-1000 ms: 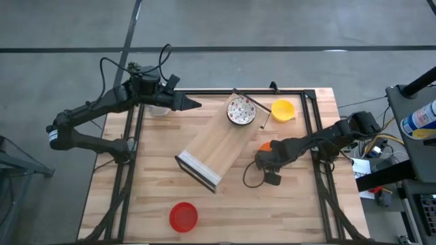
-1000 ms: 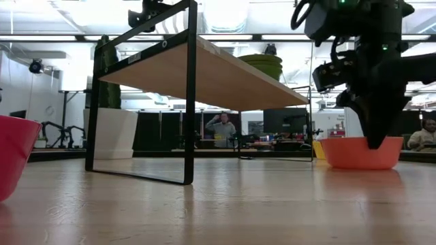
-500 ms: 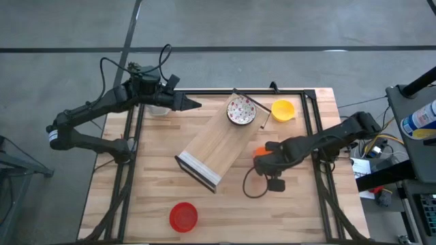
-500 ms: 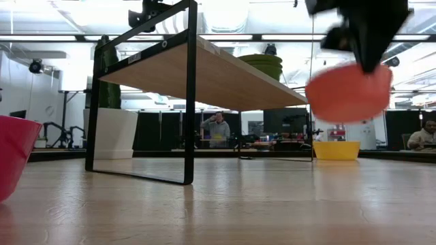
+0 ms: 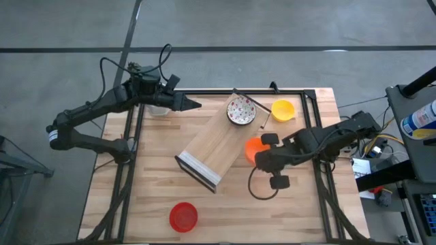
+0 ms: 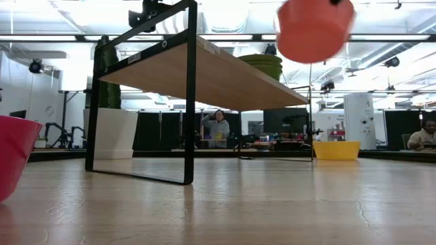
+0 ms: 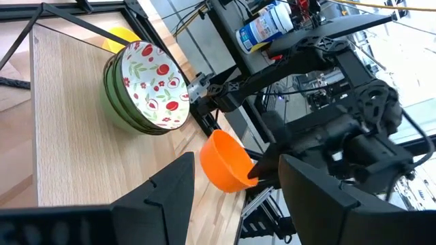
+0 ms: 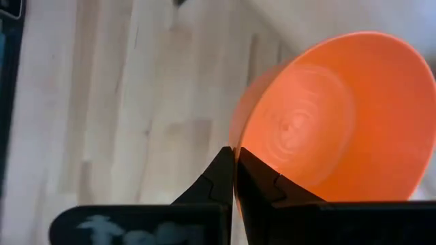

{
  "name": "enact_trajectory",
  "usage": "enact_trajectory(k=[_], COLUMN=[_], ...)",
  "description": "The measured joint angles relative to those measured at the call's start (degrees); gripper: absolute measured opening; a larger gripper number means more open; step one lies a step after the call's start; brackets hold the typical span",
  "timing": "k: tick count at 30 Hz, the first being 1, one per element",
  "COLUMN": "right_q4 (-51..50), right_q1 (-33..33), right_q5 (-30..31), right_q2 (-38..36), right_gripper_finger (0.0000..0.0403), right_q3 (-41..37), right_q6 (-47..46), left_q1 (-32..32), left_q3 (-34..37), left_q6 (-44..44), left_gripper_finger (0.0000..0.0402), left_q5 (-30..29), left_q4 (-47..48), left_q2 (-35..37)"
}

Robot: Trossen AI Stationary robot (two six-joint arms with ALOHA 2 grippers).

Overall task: Pick & Place Mini bowls
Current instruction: Put the orange bowl on the shelf

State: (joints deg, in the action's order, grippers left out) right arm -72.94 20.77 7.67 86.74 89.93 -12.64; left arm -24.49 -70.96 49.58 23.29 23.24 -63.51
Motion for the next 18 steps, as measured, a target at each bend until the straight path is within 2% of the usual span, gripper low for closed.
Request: enact_trajectory(k=[5,13,18], right_q4=[1.1,0.89,-2.87], right_q1=[-0.33,-2.9,-5.26], right_q5=[3.95,4.34,4.51], right_q2=[3.29,13.74,20.58], right_gripper_finger=[0.0008,0.0008,0.0008], right_q3=[4.04,15.19,23.31], right_q6=[7.35,18.59,25.26], left_q1=[0.0,0.0,0.0], left_q3=[0.0,0.0,0.02], left_q6=[-0.1,-0.27,-0.48], left_gripper_finger=[0.0204,0.0204,0.0204], left_q5=[0.01,0.0,0.0], left_q4=[0.02,1.35,2.69], left_q2=[-0.02,-0.02,-0.02])
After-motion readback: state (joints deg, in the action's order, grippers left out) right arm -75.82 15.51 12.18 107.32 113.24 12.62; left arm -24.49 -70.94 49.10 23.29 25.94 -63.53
